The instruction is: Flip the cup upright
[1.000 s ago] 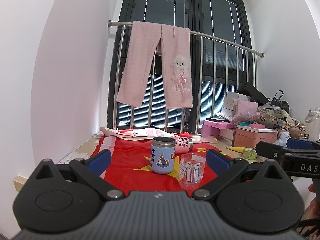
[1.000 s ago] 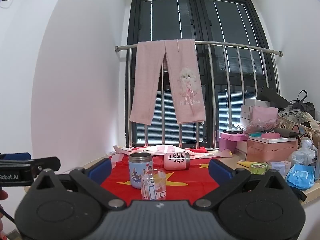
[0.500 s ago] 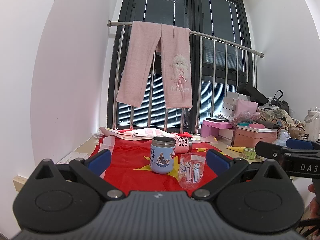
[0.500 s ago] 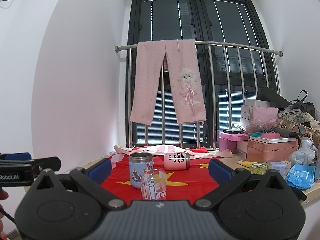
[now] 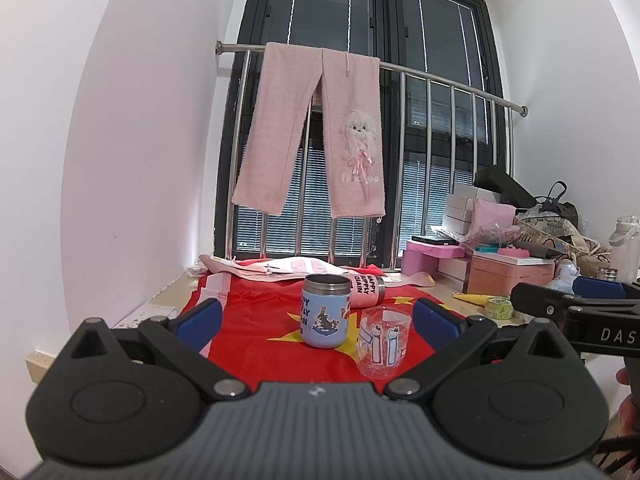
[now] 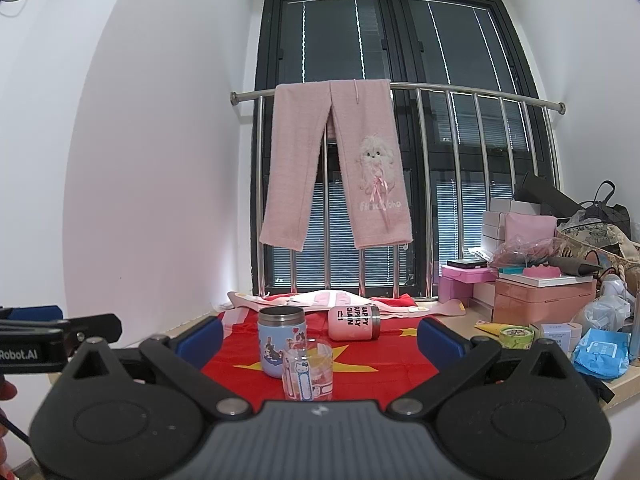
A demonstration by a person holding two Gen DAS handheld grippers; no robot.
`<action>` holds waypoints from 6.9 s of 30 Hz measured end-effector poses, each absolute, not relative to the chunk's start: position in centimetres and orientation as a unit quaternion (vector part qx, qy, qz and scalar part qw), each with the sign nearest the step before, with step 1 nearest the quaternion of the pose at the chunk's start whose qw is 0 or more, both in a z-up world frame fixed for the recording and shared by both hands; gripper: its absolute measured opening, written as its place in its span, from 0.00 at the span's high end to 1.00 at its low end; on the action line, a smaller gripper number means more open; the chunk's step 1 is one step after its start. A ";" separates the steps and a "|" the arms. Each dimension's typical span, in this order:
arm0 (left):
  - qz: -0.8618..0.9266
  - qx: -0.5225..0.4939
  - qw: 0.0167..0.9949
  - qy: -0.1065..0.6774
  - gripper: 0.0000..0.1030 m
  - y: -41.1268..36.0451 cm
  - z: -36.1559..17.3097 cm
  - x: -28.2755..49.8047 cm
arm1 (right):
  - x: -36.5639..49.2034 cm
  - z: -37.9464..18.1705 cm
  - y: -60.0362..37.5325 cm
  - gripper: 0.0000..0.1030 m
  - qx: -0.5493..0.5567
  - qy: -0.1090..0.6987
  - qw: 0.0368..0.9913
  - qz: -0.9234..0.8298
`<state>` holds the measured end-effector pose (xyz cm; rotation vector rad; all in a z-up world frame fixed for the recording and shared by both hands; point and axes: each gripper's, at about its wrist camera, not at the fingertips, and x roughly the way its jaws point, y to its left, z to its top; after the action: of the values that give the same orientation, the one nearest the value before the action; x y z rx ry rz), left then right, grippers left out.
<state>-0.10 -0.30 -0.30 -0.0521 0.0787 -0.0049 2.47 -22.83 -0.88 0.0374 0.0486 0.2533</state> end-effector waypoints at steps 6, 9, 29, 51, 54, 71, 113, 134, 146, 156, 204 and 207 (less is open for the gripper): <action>-0.003 -0.026 0.999 0.039 0.00 -0.4 -0.3 -0.1 | 2.4 -0.8 -22.8 0.00 0.018 0.024 0.992 0.125; -0.003 -0.026 0.999 0.039 0.00 -0.4 -0.2 -0.1 | 2.5 -0.9 -22.7 0.00 0.018 0.024 0.992 0.125; -0.004 -0.026 0.999 0.037 0.00 -0.3 -0.1 -0.1 | 2.3 -0.9 -22.7 0.00 0.019 0.024 0.992 0.126; -0.004 -0.026 0.999 0.037 0.00 -0.3 -0.1 -0.2 | 2.3 -0.9 -22.6 0.00 0.018 0.024 0.992 0.125; -0.003 -0.025 0.999 0.037 0.00 -0.3 -0.1 -0.1 | 2.3 -0.9 -22.6 0.00 0.018 0.023 0.992 0.126; -0.024 -0.005 0.996 0.082 0.00 -0.3 2.0 9.5 | 13.6 2.3 -23.6 0.00 -0.054 0.077 0.984 0.151; -0.071 0.061 0.933 0.348 0.00 -1.3 4.5 41.3 | 58.9 -4.5 -9.4 0.00 -0.584 0.288 0.658 0.379; -0.063 0.031 0.924 0.377 0.00 0.3 3.1 47.4 | 57.8 -9.6 -13.0 0.19 -0.620 0.187 0.665 0.372; -0.075 0.024 0.931 0.356 0.00 -1.4 4.7 45.2 | 49.8 -4.7 -16.6 0.19 -0.597 0.098 0.714 0.352; -0.063 0.022 0.948 0.310 0.00 -1.4 8.7 36.9 | 39.8 0.7 -17.2 0.19 -0.602 0.045 0.725 0.332; 0.008 -0.007 0.939 0.345 0.00 15.7 1.2 18.9 | 26.8 -9.4 8.0 0.04 -0.628 0.121 0.625 0.448; 0.008 -0.002 0.939 0.345 0.00 15.5 1.3 18.9 | 26.3 -8.1 7.1 0.03 -0.605 0.110 0.652 0.443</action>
<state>18.92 15.49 1.32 -0.0034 0.7043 0.0162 26.34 7.14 -8.08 -1.3740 0.2493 1.0065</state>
